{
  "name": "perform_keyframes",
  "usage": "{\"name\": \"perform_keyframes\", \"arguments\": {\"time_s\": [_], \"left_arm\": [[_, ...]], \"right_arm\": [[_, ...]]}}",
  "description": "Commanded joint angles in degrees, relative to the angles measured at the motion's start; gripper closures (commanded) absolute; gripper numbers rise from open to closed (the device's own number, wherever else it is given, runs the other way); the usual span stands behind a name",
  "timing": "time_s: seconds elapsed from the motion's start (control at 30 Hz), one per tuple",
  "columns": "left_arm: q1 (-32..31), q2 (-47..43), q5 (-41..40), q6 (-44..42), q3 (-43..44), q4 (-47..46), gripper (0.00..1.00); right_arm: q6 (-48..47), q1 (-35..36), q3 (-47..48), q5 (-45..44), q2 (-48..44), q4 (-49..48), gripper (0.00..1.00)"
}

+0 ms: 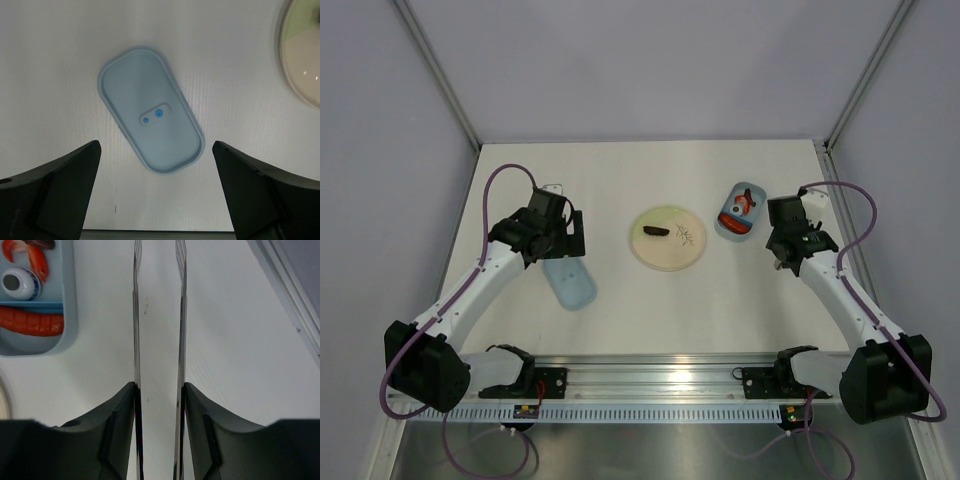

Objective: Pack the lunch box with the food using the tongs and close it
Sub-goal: Place the clamp at the center of the board, then pick up the box lid from the center of the board.

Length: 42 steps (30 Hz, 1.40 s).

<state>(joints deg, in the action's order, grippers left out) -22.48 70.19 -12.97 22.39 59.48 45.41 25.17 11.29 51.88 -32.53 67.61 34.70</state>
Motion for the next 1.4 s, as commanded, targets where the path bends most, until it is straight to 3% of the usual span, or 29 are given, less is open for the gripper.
{"name": "perform_keyframes", "arguments": {"time_s": [0.0,0.07,0.13,0.17,0.63,0.77,0.97,1.17,1.37], "left_arm": [[-0.3,-1.4,-1.2,-0.9,1.0,-1.6,0.01],[-0.3,-1.4,-1.5,-0.9,1.4,-1.5,0.01],[-0.3,-1.6,-1.6,-0.9,1.6,-1.5,0.01],[-0.3,-1.6,-1.5,-0.9,1.7,-1.5,0.01],[-0.3,-0.9,-3.6,1.5,1.7,-0.5,0.01],[-0.2,-0.3,-7.5,5.8,0.2,1.6,0.01],[-0.2,1.0,-6.7,8.5,-4.7,0.3,0.01],[-1.9,5.9,-3.6,11.0,-5.9,-4.3,0.15],[-7.1,14.8,-8.0,15.8,-2.9,-5.8,0.32]], "right_arm": [[7.6,-0.3,-4.8,-3.0,-2.8,-4.5,0.51],[8.8,-0.2,-6.8,-3.1,-2.5,-4.7,0.5],[9.6,-0.3,-7.4,-3.0,-1.5,-4.0,0.4],[10.6,-0.3,-6.9,-2.9,-1.2,-3.2,0.29],[10.8,-0.3,-6.4,2.3,-0.1,-4.4,0.22],[8.4,-0.1,-4.8,9.0,-1.3,-5.0,0.22],[8.5,5.6,-0.3,10.8,-1.7,-2.4,0.22],[10.4,10.4,0.7,12.4,-1.4,-3.7,0.23],[10.4,11.4,0.9,15.0,-1.6,-4.2,0.22]]}}
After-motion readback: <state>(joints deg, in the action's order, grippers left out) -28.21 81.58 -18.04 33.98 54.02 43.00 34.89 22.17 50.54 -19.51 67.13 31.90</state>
